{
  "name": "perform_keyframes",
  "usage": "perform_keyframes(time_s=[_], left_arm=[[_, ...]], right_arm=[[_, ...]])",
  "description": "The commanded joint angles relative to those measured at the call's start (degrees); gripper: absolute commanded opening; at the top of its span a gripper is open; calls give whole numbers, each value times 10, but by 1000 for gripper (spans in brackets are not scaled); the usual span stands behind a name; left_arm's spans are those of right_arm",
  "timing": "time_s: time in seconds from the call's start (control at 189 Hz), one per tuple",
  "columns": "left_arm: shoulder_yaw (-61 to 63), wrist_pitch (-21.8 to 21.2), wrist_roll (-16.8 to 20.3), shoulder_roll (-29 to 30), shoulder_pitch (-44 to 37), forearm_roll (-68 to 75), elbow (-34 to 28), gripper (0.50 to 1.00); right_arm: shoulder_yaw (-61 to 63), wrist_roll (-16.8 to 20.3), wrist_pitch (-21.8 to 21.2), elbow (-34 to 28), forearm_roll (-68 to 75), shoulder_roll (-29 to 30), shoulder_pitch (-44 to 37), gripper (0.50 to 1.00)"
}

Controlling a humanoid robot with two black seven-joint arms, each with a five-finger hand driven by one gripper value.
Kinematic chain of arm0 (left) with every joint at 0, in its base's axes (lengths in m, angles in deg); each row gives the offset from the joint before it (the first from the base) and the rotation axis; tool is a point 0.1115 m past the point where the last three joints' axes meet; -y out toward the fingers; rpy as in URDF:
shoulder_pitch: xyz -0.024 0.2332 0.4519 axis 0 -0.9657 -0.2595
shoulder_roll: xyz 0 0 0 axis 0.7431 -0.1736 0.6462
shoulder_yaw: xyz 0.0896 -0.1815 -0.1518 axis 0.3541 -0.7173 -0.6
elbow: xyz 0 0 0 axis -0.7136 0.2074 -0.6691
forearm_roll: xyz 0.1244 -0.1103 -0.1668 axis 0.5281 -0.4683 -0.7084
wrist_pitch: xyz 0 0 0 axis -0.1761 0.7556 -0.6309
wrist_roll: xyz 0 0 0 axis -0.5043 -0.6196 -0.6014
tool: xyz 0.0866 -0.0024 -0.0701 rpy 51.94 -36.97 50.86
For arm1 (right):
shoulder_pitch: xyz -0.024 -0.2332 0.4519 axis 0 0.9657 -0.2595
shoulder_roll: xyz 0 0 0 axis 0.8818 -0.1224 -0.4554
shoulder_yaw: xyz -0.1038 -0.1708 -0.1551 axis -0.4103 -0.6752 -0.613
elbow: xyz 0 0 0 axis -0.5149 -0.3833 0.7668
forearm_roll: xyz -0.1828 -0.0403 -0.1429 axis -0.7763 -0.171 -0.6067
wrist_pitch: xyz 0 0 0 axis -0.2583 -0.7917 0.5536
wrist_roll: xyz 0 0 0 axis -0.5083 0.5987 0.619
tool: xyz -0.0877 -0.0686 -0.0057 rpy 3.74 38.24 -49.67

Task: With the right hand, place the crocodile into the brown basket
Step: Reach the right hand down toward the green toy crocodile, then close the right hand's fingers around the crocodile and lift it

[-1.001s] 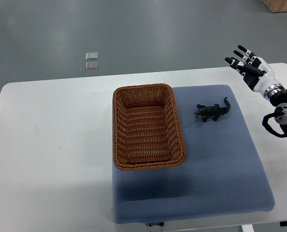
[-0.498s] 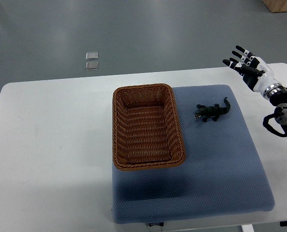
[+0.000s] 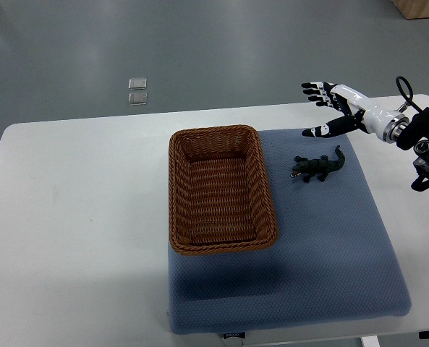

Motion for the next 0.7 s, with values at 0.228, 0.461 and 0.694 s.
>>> perform_keyframes(time_s=[0.228, 0.461, 0.694], left_arm=[[0, 0, 0, 0, 0, 0, 0, 1000], [0, 0, 0, 0, 0, 0, 0, 1000], [0, 0, 0, 0, 0, 0, 0, 1000]], right_arm=[[-123, -23, 7, -59, -206, -57, -29, 930], [-164, -20, 66, -58, -260, -54, -30, 930], [-206, -16, 116, -50, -272, -50, -41, 928]])
